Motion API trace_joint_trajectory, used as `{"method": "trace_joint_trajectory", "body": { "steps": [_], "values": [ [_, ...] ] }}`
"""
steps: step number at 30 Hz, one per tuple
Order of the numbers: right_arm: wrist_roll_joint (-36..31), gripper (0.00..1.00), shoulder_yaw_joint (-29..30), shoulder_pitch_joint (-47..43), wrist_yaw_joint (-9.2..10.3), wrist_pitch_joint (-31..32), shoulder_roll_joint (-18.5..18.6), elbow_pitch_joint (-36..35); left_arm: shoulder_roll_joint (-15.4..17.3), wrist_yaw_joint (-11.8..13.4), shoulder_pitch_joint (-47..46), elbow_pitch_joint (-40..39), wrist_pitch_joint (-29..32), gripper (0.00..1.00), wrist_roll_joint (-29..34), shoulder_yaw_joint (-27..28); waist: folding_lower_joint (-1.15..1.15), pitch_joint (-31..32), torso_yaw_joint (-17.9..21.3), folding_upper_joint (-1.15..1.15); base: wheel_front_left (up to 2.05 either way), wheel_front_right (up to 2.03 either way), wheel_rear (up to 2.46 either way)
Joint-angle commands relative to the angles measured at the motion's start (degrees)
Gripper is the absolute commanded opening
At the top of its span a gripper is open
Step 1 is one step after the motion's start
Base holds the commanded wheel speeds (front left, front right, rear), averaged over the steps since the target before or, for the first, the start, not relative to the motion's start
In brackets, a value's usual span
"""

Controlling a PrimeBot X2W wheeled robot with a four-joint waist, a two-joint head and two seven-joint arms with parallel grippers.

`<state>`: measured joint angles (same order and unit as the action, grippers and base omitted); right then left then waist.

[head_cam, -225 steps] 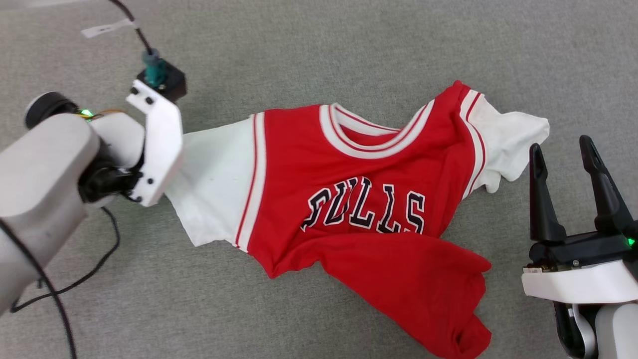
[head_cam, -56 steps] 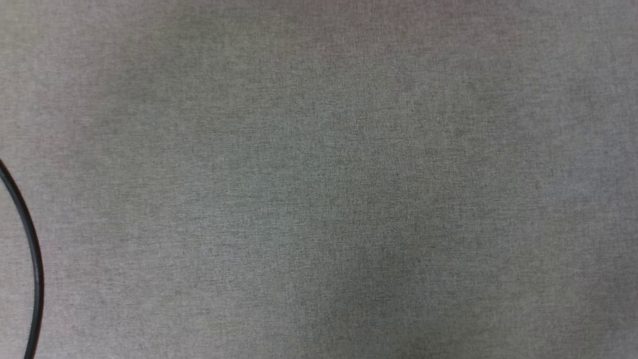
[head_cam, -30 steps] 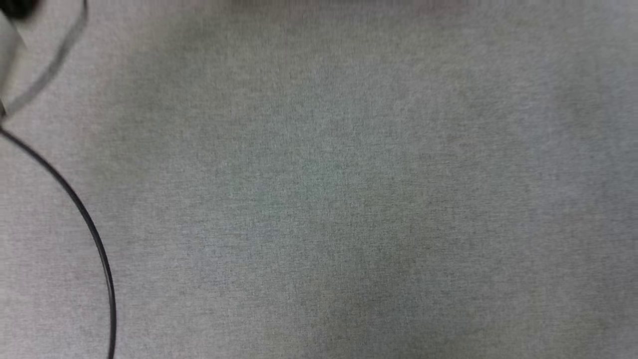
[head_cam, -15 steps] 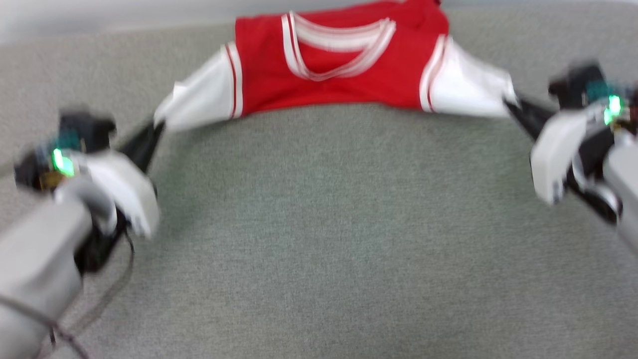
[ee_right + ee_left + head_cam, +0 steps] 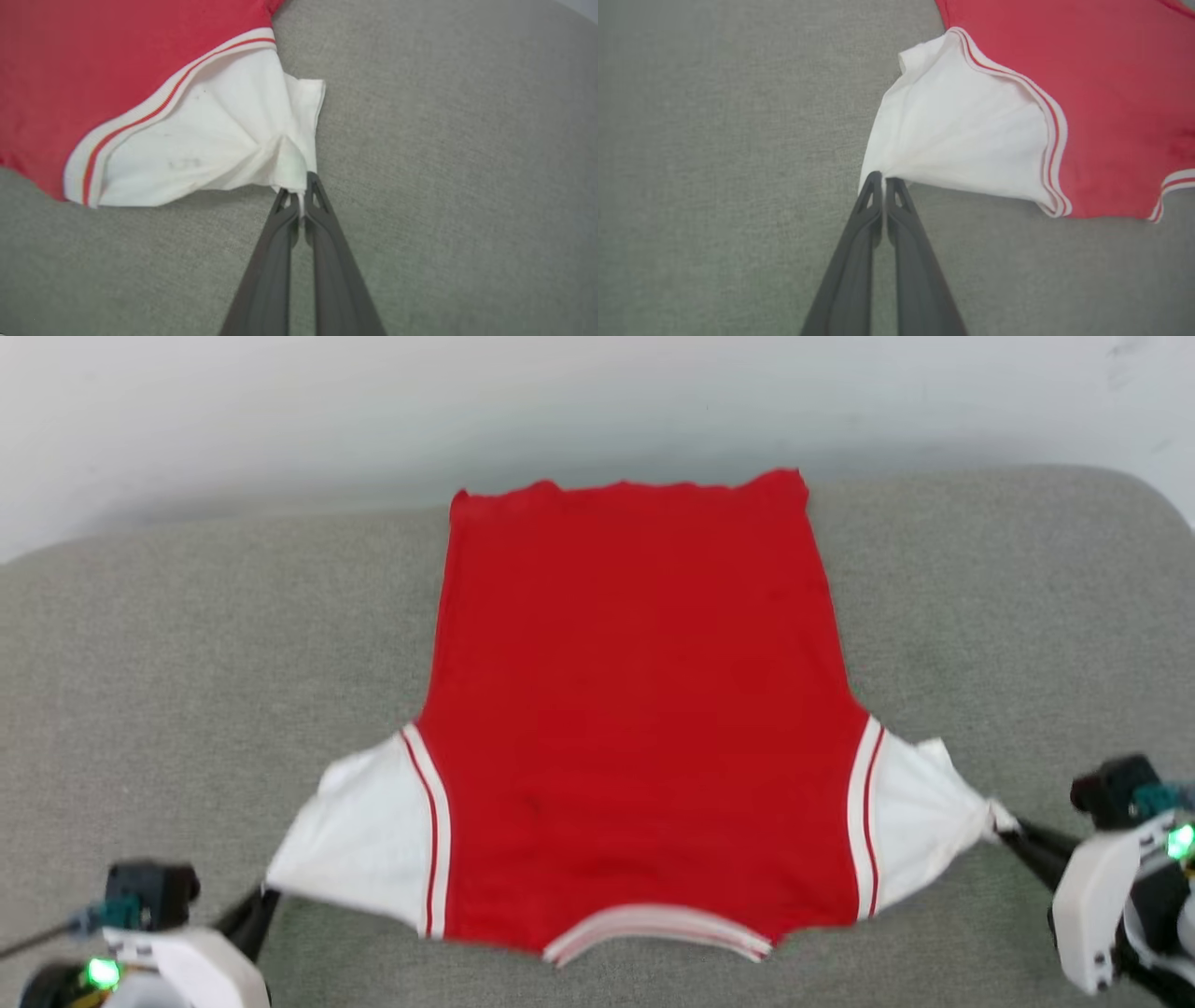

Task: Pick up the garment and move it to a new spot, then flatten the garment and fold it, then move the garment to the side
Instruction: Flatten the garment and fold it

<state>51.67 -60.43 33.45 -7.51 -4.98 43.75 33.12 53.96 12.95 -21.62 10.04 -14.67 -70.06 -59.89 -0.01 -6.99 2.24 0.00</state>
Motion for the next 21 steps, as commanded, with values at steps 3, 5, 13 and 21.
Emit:
{"method": "trace_joint_trajectory", "body": {
  "steps": [3, 5, 13, 21],
  "values": [
    [-0.3, 0.00, 0.7, -5.2, 0.04, 0.5, 1.5, -2.5, 0.9, 2.3, 6.0, -2.5, -0.4, 0.00, -2.3, 0.9, 0.01, 2.0, 0.1, 0.00, 0.00, 0.00, 0.00],
    [-0.7, 0.00, 1.3, -8.0, 0.04, 1.0, 2.5, -4.2, 1.3, 3.6, 9.8, -3.8, -0.5, 0.00, -3.1, 1.6, 0.01, 2.7, 0.3, 0.00, 0.00, 0.00, 0.00],
    [0.4, 0.00, 5.4, -20.7, 0.05, 4.6, 5.9, -9.6, -0.2, 5.7, 20.8, -8.0, -0.6, 0.00, -2.0, 7.6, 0.01, 4.2, -1.5, 0.00, 0.00, 0.00, 0.00],
    [-2.2, 0.49, 14.3, -22.6, 0.05, 9.3, 4.5, -12.5, -1.2, 6.7, 22.0, -10.9, -0.6, 0.00, 1.6, 10.3, 0.01, 3.9, -2.1, 0.00, 0.00, 0.00, 0.00]
  ]
}}
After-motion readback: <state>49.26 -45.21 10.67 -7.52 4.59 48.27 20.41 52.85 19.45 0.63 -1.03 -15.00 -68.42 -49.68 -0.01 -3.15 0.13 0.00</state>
